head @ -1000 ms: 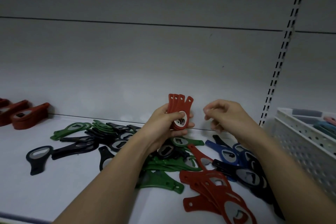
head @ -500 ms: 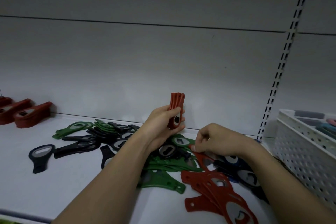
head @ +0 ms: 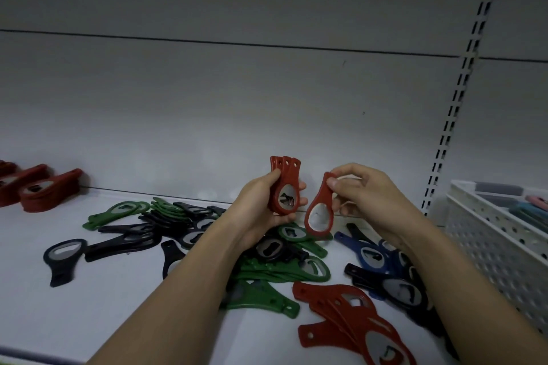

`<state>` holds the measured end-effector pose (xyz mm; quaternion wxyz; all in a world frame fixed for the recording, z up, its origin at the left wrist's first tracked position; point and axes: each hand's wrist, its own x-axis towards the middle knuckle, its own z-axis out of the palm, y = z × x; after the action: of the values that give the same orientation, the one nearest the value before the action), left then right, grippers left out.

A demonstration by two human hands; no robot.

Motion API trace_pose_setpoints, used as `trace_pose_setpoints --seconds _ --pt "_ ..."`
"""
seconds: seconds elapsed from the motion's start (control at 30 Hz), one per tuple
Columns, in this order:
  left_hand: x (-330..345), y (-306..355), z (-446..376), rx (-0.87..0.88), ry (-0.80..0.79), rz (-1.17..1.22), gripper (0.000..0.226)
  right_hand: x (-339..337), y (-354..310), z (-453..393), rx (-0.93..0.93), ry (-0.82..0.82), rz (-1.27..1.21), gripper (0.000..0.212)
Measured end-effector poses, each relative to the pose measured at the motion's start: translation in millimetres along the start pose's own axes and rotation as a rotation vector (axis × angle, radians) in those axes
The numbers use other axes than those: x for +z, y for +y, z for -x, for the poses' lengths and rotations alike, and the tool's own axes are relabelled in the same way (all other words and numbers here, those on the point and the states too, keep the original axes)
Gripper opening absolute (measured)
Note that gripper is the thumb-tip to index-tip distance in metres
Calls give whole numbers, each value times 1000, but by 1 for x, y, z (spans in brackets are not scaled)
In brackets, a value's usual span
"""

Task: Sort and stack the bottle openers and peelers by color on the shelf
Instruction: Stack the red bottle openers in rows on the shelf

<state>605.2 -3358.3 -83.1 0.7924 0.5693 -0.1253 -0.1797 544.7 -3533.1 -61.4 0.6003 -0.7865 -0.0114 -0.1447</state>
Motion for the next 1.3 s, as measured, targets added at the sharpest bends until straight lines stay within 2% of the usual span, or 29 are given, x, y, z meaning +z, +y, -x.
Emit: trace_pose_setpoints --seconds 0.17,0.4,0.5,0.6,0.67,0.77,0.9,0.97,1.1,1.3 --pt "2 0 3 48 -86 -34 33 2 -2 -1 3 52 -171 10" --pt "5 -1 7 92 -194 -210 27 11 3 -4 18 52 -271 8" --pt "3 -4 6 101 -262 -220 31 12 6 -4 30 57 -306 17" --pt "3 -5 5 94 -238 -167 31 8 3 -4 54 81 -295 22" --pt "3 -4 4 109 -194 -151 29 3 -2 -1 67 82 -198 20" --pt "1 -4 1 116 -127 -138 24 -5 -8 4 79 -78 25 10" --pt "2 -7 -1 128 -74 -147 25 -7 -13 14 121 -532 390 8" --pt "2 -7 -1 134 -64 -135 23 -3 -15 19 165 -714 558 16" --pt "3 -5 1 150 -17 -142 16 1 -20 24 203 -796 673 26" --pt "5 -5 1 100 -15 -130 33 3 -30 32 225 -875 859 22"
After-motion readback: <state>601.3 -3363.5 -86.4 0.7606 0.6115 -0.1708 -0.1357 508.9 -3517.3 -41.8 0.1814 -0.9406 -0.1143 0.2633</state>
